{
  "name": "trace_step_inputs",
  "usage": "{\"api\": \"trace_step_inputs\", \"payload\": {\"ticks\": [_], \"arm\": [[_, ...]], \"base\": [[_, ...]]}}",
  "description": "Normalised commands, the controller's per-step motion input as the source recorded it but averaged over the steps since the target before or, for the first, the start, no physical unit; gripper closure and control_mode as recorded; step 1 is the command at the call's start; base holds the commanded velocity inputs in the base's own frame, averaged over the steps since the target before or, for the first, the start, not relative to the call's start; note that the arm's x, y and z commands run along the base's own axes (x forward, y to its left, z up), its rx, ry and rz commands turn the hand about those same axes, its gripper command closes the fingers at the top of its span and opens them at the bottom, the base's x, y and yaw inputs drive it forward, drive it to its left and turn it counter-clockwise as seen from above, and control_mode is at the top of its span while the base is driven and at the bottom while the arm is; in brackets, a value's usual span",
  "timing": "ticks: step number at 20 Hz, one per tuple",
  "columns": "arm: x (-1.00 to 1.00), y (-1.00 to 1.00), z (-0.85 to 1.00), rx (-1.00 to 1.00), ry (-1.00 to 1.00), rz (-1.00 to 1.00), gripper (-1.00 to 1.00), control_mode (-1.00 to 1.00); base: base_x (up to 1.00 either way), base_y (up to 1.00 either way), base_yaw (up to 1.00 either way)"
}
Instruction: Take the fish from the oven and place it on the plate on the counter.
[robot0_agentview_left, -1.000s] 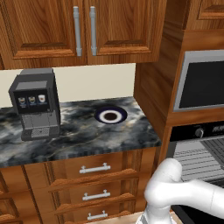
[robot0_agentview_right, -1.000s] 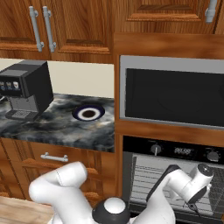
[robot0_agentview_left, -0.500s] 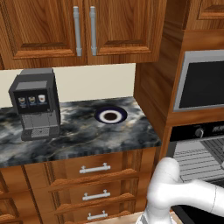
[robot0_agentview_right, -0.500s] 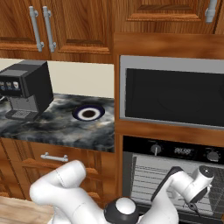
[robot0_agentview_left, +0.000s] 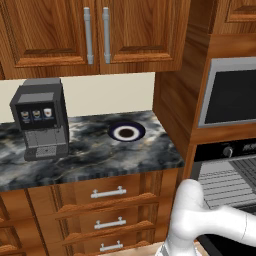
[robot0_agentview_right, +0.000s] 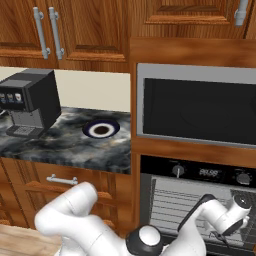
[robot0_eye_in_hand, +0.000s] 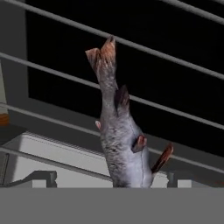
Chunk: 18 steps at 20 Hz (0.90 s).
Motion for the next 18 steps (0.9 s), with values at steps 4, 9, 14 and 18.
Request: {"api": "trace_step_inputs", "payload": {"ticks": [4, 9, 14, 18], "arm": [[0.25, -0.33, -0.21, 0.00, 0.04, -0.04, -1.00, -1.00], [0.11, -0.08, -0.19, 0.00, 0.00, -0.03, -1.00, -1.00], [0.00, 0.02, -0.06, 0.00, 0.00, 0.00, -1.00, -1.00], [-0.20, 0.05, -0.25, 0.00, 0.02, 0.00, -1.00, -1.00]], "base": [[0.00, 0.00, 0.00], [0.00, 0.00, 0.00], [0.00, 0.00, 0.00], [0.00, 0.00, 0.00]]}}
